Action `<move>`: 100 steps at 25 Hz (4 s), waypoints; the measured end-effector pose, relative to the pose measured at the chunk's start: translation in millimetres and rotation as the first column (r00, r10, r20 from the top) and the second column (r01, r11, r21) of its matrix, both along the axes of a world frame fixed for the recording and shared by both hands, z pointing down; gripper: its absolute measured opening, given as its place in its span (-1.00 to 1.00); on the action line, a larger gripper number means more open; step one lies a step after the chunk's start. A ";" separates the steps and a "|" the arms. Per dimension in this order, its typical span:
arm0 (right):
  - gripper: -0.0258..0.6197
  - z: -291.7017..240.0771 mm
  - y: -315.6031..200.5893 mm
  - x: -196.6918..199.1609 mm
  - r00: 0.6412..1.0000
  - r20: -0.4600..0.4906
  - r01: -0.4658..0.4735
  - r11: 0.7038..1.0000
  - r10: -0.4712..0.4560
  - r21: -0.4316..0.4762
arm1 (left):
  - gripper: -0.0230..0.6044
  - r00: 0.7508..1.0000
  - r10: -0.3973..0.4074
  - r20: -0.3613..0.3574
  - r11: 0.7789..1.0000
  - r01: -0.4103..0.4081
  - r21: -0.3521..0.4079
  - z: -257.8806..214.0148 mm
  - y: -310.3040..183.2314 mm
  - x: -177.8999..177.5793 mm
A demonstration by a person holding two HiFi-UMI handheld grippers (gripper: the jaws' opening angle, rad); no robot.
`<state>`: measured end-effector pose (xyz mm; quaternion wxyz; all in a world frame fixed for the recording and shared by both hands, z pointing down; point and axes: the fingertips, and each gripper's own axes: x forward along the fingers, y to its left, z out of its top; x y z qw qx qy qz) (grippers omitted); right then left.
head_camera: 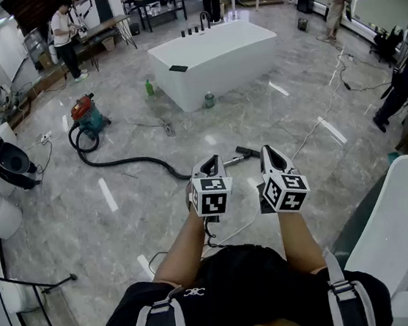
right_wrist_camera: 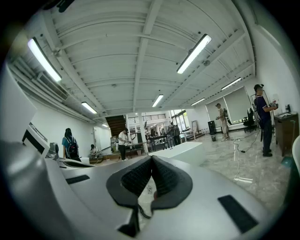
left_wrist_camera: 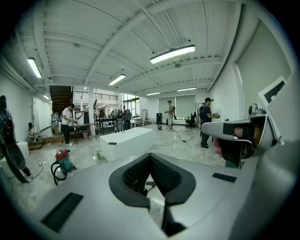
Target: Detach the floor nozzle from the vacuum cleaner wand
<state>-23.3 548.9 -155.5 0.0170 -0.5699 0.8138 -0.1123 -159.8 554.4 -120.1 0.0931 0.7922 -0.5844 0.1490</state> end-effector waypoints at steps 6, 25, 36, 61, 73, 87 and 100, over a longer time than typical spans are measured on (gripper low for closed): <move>-0.88 4.2 1.8 -27.8 1.000 -0.009 -0.010 1.000 0.010 0.003 | -0.90 1.000 0.013 0.000 1.000 -0.013 -0.013 10.3 2.3 -26.4; -0.89 23.9 -111.9 -6.0 0.996 0.091 -0.013 1.000 0.016 -0.028 | -0.89 0.999 -0.033 0.014 0.999 0.034 -0.023 21.6 -106.0 -17.7; -0.88 36.9 -240.9 68.0 0.987 0.145 0.081 0.994 -0.070 -0.072 | -0.89 0.992 -0.095 0.081 0.995 0.096 -0.012 17.7 -219.1 64.1; -0.88 62.1 -386.7 113.5 0.995 0.092 0.047 0.992 -0.036 -0.119 | -0.89 0.995 -0.024 0.094 0.999 0.027 -0.040 50.1 -383.7 109.1; -0.88 61.1 -502.1 64.6 0.998 0.050 -0.028 0.989 0.036 -0.147 | -0.89 0.998 0.057 0.025 0.993 -0.054 -0.102 63.9 -514.3 58.5; -0.88 137.0 -580.7 45.8 0.997 0.033 -0.054 0.935 0.070 -0.350 | -0.89 0.994 0.106 -0.017 0.942 -0.106 -0.318 162.0 -590.7 13.6; -0.88 412.9 -636.1 114.2 0.996 0.071 0.001 0.769 0.057 -0.639 | -0.71 0.938 0.346 0.002 0.667 -0.245 -0.704 511.0 -604.1 76.4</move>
